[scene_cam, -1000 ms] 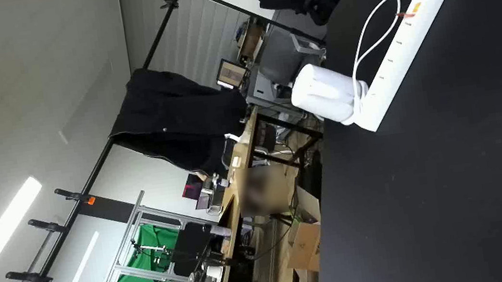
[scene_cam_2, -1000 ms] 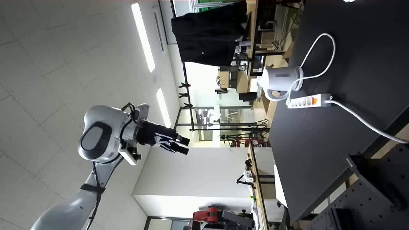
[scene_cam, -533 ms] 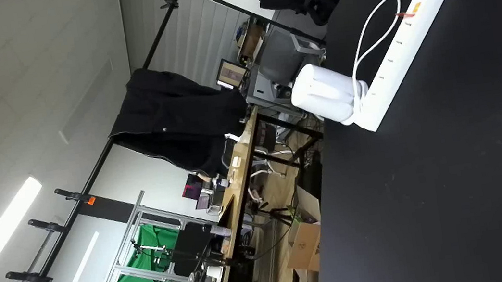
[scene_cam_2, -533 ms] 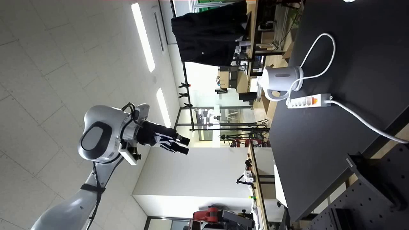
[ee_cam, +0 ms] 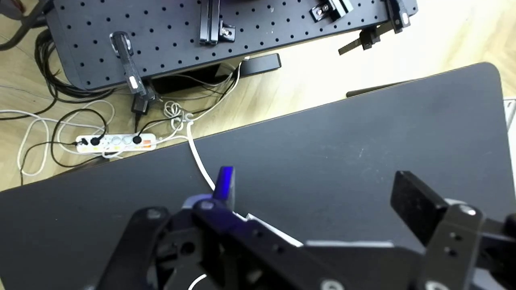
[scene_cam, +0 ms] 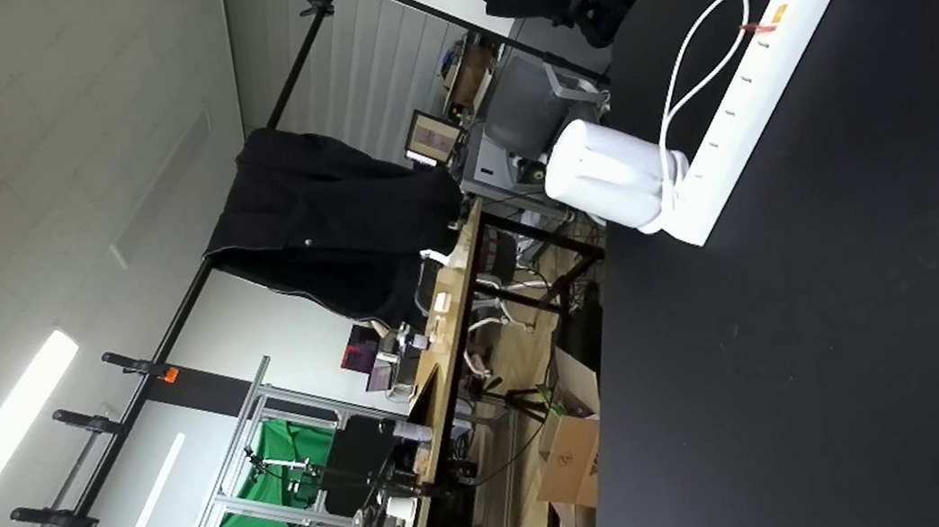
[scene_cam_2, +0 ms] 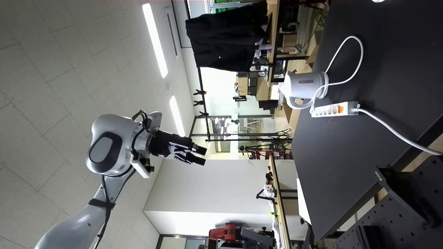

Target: Turn off the switch on the adapter

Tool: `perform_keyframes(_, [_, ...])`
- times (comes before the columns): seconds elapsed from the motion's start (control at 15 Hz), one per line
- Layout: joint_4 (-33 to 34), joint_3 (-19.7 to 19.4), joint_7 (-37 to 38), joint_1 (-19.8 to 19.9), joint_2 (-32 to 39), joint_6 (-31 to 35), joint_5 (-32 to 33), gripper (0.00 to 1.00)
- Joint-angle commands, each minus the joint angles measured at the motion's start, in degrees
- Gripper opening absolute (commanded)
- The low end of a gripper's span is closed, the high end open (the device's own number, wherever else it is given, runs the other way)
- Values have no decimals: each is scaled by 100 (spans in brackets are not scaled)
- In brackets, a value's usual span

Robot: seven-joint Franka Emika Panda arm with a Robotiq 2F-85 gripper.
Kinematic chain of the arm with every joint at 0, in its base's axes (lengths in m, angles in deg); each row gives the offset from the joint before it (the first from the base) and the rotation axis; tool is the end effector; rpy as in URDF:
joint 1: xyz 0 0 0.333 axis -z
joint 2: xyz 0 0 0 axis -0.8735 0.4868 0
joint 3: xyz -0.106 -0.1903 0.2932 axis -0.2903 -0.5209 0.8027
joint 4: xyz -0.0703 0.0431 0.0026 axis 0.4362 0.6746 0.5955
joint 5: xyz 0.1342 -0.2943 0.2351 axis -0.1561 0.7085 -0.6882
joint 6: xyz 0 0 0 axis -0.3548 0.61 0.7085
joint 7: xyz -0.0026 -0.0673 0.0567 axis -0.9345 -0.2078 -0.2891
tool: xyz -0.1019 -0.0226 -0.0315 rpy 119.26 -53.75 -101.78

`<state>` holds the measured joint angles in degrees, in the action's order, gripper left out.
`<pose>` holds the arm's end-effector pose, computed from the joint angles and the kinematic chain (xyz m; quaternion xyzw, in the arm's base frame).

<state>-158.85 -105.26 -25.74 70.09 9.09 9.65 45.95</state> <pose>0.3186 -0.1854 0.5538 -0.9801 0.1198 0.1018 0.1208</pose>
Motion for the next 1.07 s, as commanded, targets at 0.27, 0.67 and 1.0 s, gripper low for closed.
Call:
perform_keyframes(0.27, [-235,2,48,148,680,1888,-462,67])
perform_keyframes(0.67, [-177,157,139,96,1620,3163,-1138,25])
perform_keyframes(1.0, [-186,453,314,27,2231,4119,-1461,0])
